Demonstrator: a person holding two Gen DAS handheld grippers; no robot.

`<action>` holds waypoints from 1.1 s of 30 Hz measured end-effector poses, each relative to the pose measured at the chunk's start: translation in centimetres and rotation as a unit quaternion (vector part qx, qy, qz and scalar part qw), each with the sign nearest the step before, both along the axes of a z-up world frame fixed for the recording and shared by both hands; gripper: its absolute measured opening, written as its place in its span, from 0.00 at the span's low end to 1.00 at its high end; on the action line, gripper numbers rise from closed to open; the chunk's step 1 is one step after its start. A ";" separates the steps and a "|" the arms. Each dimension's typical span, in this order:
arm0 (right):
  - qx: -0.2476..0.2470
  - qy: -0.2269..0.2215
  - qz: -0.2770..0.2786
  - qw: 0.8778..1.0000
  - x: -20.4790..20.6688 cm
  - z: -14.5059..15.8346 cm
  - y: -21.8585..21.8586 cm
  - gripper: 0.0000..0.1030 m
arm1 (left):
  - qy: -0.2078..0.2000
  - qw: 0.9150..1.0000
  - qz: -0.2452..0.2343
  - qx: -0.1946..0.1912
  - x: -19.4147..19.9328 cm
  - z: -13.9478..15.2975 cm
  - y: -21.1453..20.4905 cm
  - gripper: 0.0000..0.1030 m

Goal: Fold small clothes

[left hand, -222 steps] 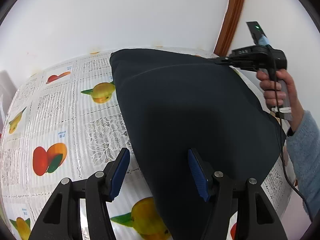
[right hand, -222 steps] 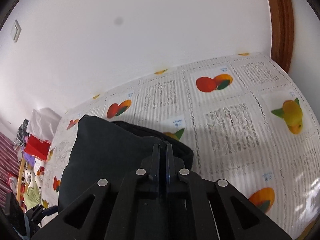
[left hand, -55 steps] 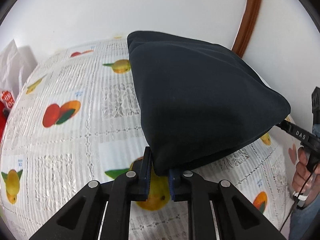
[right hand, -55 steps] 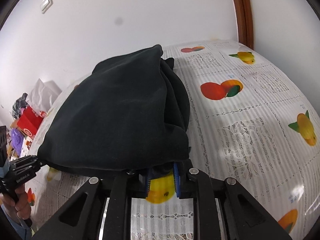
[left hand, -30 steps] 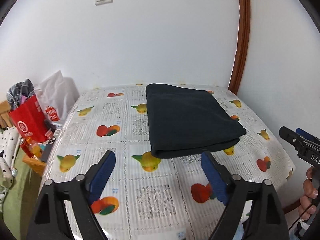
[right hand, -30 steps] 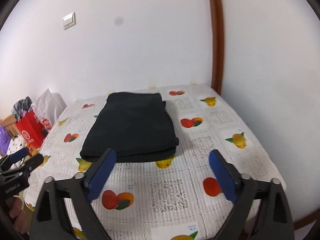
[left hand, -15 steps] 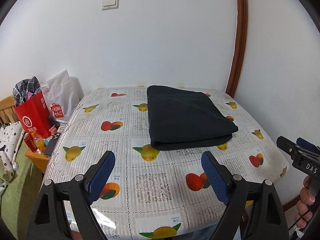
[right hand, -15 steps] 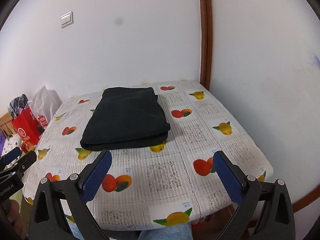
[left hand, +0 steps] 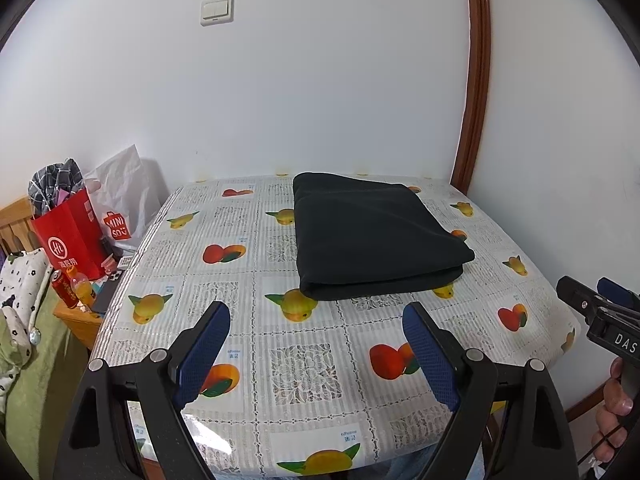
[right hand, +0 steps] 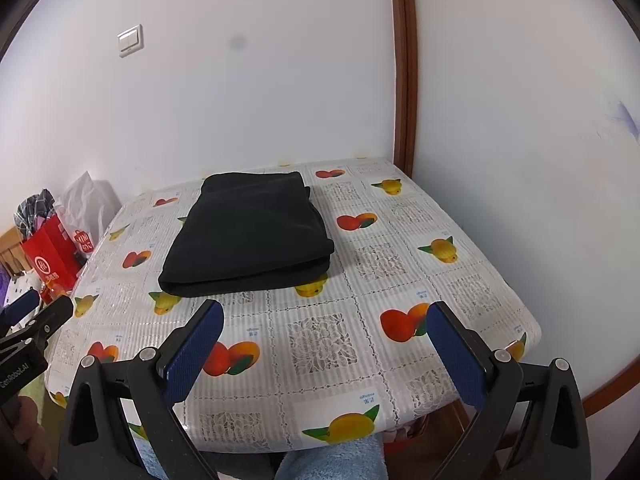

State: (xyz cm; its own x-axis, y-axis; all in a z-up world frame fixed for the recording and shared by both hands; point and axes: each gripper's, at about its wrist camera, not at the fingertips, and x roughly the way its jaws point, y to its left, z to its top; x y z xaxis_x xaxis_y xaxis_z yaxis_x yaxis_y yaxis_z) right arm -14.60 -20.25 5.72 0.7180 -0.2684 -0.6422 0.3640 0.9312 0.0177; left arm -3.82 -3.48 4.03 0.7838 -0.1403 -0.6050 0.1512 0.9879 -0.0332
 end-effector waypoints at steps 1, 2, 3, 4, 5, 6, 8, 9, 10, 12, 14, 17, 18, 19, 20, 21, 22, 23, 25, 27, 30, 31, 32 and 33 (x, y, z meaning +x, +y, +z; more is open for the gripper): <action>0.000 0.000 -0.001 1.000 0.0 0.0 -0.1 0.97 | 0.001 1.000 0.000 0.001 0.0 0.0 -0.1 0.85; 0.001 -0.001 -0.001 1.000 -0.1 0.1 -0.2 0.97 | 0.001 1.000 0.000 0.001 0.0 0.0 -0.1 0.85; 0.001 -0.002 -0.002 1.000 -0.2 0.1 -0.2 0.97 | 0.001 1.000 0.000 0.000 0.0 -0.1 -0.1 0.85; 0.001 -0.003 -0.002 1.000 -0.2 0.1 -0.1 0.97 | 0.001 1.000 0.000 0.000 0.0 -0.1 -0.1 0.85; 0.000 -0.003 -0.003 1.000 -0.3 0.1 -0.2 0.97 | 0.002 1.000 -0.001 0.000 0.0 0.0 -0.1 0.85; 0.000 -0.004 -0.003 1.000 -0.4 0.2 -0.2 0.97 | 0.002 1.000 -0.001 0.000 0.0 0.0 -0.1 0.85; 0.000 -0.005 -0.003 1.000 -0.4 0.2 -0.2 0.97 | 0.001 1.000 0.000 0.000 -0.1 0.0 -0.2 0.85; 0.001 -0.006 -0.004 1.000 -0.4 0.2 -0.2 0.97 | 0.000 1.000 -0.001 0.000 -0.1 0.0 -0.2 0.85; 0.001 -0.006 -0.004 1.000 -0.5 0.3 -0.3 0.97 | -0.001 1.000 0.000 0.001 -0.1 0.0 -0.2 0.85; 0.000 -0.006 -0.004 1.000 -0.5 0.3 -0.2 0.97 | -0.002 1.000 0.002 0.000 -0.1 0.1 -0.1 0.85; -0.001 -0.006 -0.005 1.000 -0.6 0.3 -0.3 0.97 | -0.001 1.000 0.001 0.000 -0.1 0.1 -0.1 0.85; -0.002 -0.005 -0.005 1.000 -0.6 0.3 -0.3 0.97 | -0.001 1.000 0.002 -0.002 -0.2 0.1 -0.1 0.85; -0.002 -0.005 -0.006 1.000 -0.6 0.3 -0.4 0.97 | -0.001 1.000 0.002 -0.003 -0.2 0.1 -0.1 0.85; -0.001 -0.006 -0.006 1.000 -0.6 0.3 -0.4 0.97 | -0.001 1.000 0.003 -0.002 -0.2 0.1 -0.1 0.85; -0.001 -0.006 -0.006 1.000 -0.6 0.3 -0.4 0.97 | -0.001 1.000 0.002 -0.002 -0.2 0.1 -0.1 0.85; 0.000 -0.006 -0.006 1.000 -0.6 0.3 -0.4 0.97 | -0.001 1.000 0.001 -0.003 -0.2 0.1 -0.1 0.85; -0.001 -0.005 -0.007 1.000 -0.6 0.3 -0.4 0.97 | -0.001 1.000 0.002 -0.003 -0.2 0.1 -0.1 0.85; -0.001 -0.005 -0.007 1.000 -0.6 0.3 -0.5 0.97 | -0.001 1.000 0.003 -0.003 -0.2 0.1 -0.2 0.85; -0.003 -0.006 -0.009 1.000 -0.7 0.4 -0.5 0.97 | -0.001 1.000 0.002 -0.003 -0.2 0.1 -0.1 0.85; -0.003 -0.006 -0.010 1.000 -0.7 0.4 -0.6 0.97 | 0.000 1.000 0.002 -0.002 -0.2 0.1 -0.1 0.85; -0.003 -0.007 -0.010 1.000 -0.8 0.4 -0.6 0.97 | 0.000 1.000 0.001 -0.003 -0.2 0.1 0.0 0.85; -0.003 -0.007 -0.010 1.000 -0.8 0.4 -0.6 0.97 | 0.000 1.000 0.002 -0.003 -0.2 0.1 0.0 0.85; -0.003 -0.007 -0.010 1.000 -0.8 0.4 -0.6 0.97 | 0.000 1.000 0.001 -0.003 -0.2 0.1 0.0 0.85; -0.003 -0.007 -0.009 1.000 -0.8 0.4 -0.6 0.97 | -0.001 1.000 0.002 -0.003 -0.2 0.1 0.0 0.85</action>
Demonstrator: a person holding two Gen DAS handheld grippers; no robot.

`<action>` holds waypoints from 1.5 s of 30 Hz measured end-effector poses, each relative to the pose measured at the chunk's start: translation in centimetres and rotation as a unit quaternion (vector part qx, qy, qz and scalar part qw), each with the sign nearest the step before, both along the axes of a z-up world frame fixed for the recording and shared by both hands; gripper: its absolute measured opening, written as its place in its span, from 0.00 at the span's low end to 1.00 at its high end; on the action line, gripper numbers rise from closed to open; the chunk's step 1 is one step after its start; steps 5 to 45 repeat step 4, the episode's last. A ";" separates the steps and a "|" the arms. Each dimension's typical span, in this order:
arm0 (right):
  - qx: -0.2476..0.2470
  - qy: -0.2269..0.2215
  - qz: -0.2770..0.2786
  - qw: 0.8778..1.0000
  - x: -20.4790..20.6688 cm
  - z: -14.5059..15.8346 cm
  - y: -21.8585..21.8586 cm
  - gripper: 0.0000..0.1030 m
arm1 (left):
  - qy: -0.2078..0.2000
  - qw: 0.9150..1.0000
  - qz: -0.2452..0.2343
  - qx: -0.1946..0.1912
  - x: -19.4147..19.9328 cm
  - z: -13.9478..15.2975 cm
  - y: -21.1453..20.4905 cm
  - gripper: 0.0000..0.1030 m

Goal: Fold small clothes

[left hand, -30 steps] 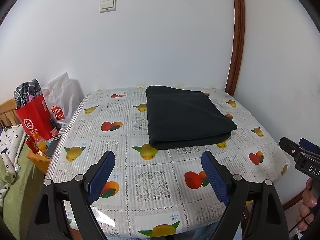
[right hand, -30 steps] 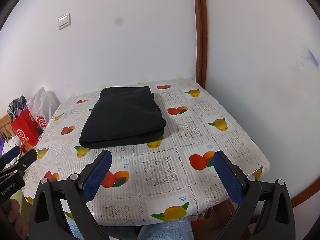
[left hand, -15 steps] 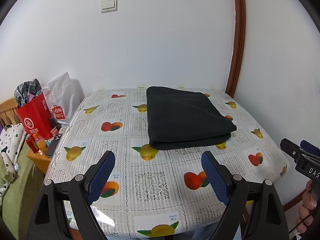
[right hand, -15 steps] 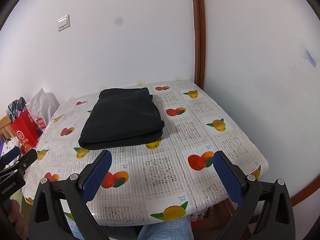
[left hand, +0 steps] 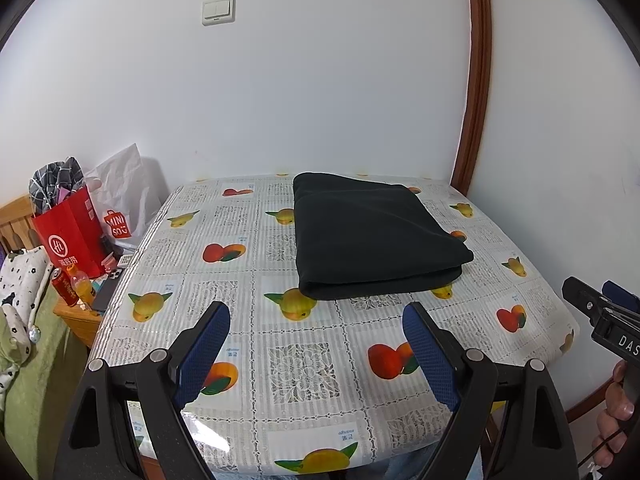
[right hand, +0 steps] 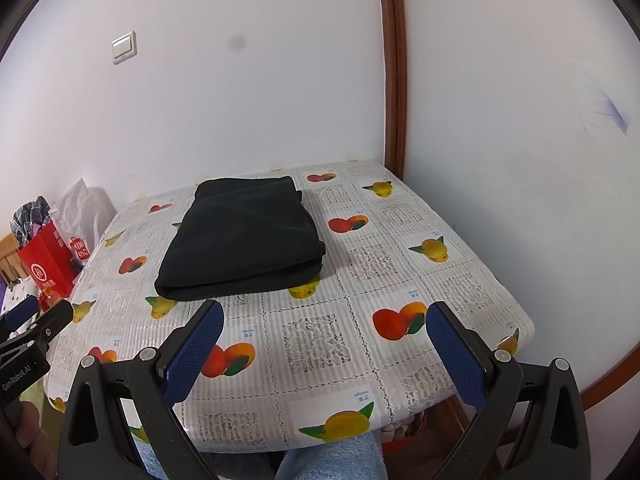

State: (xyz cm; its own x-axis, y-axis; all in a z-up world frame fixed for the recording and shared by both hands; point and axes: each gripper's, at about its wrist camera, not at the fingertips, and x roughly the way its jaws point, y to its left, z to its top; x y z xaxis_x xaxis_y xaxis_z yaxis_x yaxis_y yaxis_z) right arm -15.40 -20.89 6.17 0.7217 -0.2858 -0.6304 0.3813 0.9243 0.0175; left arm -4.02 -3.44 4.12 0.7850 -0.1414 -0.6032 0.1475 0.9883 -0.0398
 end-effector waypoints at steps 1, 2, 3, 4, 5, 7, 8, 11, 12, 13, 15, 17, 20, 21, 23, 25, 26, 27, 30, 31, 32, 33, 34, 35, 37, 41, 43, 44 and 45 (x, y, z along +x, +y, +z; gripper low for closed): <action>0.000 0.000 0.000 1.000 0.0 0.0 0.0 0.97 | -0.001 1.000 0.001 0.000 0.0 0.0 0.0 0.85; 0.000 0.000 0.000 1.000 0.0 0.0 0.0 0.97 | -0.002 1.000 0.001 -0.002 0.0 0.1 0.1 0.85; -0.001 0.000 0.000 1.000 0.0 0.0 0.0 0.97 | -0.002 1.000 0.000 -0.004 0.1 0.1 0.1 0.85; -0.001 -0.001 0.001 1.000 0.0 0.0 0.0 0.97 | -0.003 1.000 -0.003 -0.006 0.1 0.1 0.1 0.85; -0.001 -0.001 0.001 1.000 0.0 0.0 0.0 0.97 | -0.003 1.000 -0.003 -0.006 0.1 0.1 0.1 0.85; -0.001 -0.001 0.001 1.000 0.0 0.0 0.0 0.97 | -0.003 1.000 -0.003 -0.006 0.1 0.1 0.1 0.85; -0.001 -0.001 0.001 1.000 0.0 0.0 0.0 0.97 | -0.003 1.000 -0.003 -0.006 0.1 0.1 0.1 0.85; -0.001 -0.001 0.001 1.000 0.0 0.0 0.0 0.97 | -0.003 1.000 -0.003 -0.006 0.1 0.1 0.1 0.85; -0.001 -0.001 0.001 1.000 0.0 0.0 0.0 0.97 | -0.003 1.000 -0.003 -0.006 0.1 0.1 0.1 0.85; -0.001 -0.001 0.001 1.000 0.0 0.0 0.0 0.97 | -0.003 1.000 -0.003 -0.006 0.1 0.1 0.1 0.85; -0.001 -0.001 0.001 1.000 0.0 0.0 0.0 0.97 | -0.003 1.000 -0.003 -0.006 0.1 0.1 0.1 0.85; -0.001 -0.001 0.001 1.000 0.0 0.0 0.0 0.97 | -0.003 1.000 -0.003 -0.006 0.1 0.1 0.1 0.85; -0.001 -0.001 0.001 1.000 0.0 0.0 0.0 0.97 | -0.003 1.000 -0.003 -0.006 0.1 0.1 0.1 0.85; -0.001 -0.001 0.001 1.000 0.0 0.0 0.0 0.97 | -0.003 1.000 -0.003 -0.006 0.1 0.1 0.1 0.85; -0.001 -0.001 0.001 1.000 0.0 0.0 0.0 0.97 | -0.003 1.000 -0.003 -0.006 0.1 0.1 0.1 0.85; -0.001 -0.001 0.001 1.000 0.0 0.0 0.0 0.97 | -0.003 1.000 -0.003 -0.006 0.1 0.1 0.1 0.85; -0.001 -0.001 0.001 1.000 0.0 0.0 0.0 0.97 | -0.003 1.000 -0.003 -0.006 0.1 0.1 0.1 0.85; -0.001 -0.001 0.001 1.000 0.0 0.0 0.0 0.97 | -0.003 1.000 -0.003 -0.006 0.1 0.1 0.1 0.85; -0.001 -0.001 0.001 1.000 0.0 0.0 0.0 0.97 | -0.003 1.000 -0.003 -0.006 0.1 0.1 0.1 0.85; -0.001 -0.001 0.001 1.000 0.0 0.0 0.0 0.97 | -0.003 1.000 -0.003 -0.006 0.1 0.1 0.1 0.85; -0.001 -0.001 0.001 1.000 0.0 0.0 0.0 0.97 | -0.003 1.000 -0.003 -0.006 0.1 0.1 0.1 0.85; -0.001 -0.001 0.001 1.000 0.0 0.0 0.0 0.97 | -0.003 1.000 -0.003 -0.006 0.1 0.1 0.1 0.85; -0.001 -0.001 0.001 1.000 0.0 0.0 0.0 0.97 | -0.003 1.000 -0.003 -0.006 0.1 0.1 0.1 0.85; -0.001 -0.001 0.001 1.000 0.0 0.0 0.0 0.97 | -0.003 1.000 -0.003 -0.006 0.1 0.1 0.1 0.85; -0.001 -0.001 0.001 1.000 0.0 0.0 0.0 0.97 | -0.003 1.000 -0.003 -0.006 0.1 0.1 0.1 0.85; -0.001 -0.001 0.001 1.000 0.0 0.0 0.0 0.97 | -0.003 1.000 -0.003 -0.006 0.1 0.1 0.1 0.85; -0.001 -0.001 0.001 1.000 0.0 0.0 0.0 0.97 | -0.003 1.000 -0.003 -0.006 0.1 0.1 0.1 0.85; -0.001 -0.001 0.001 1.000 0.0 0.0 0.0 0.97 | -0.003 1.000 -0.003 -0.006 0.1 0.1 0.1 0.85; -0.001 -0.001 0.001 1.000 0.0 0.0 0.0 0.97 | -0.003 1.000 -0.003 -0.006 0.1 0.1 0.1 0.85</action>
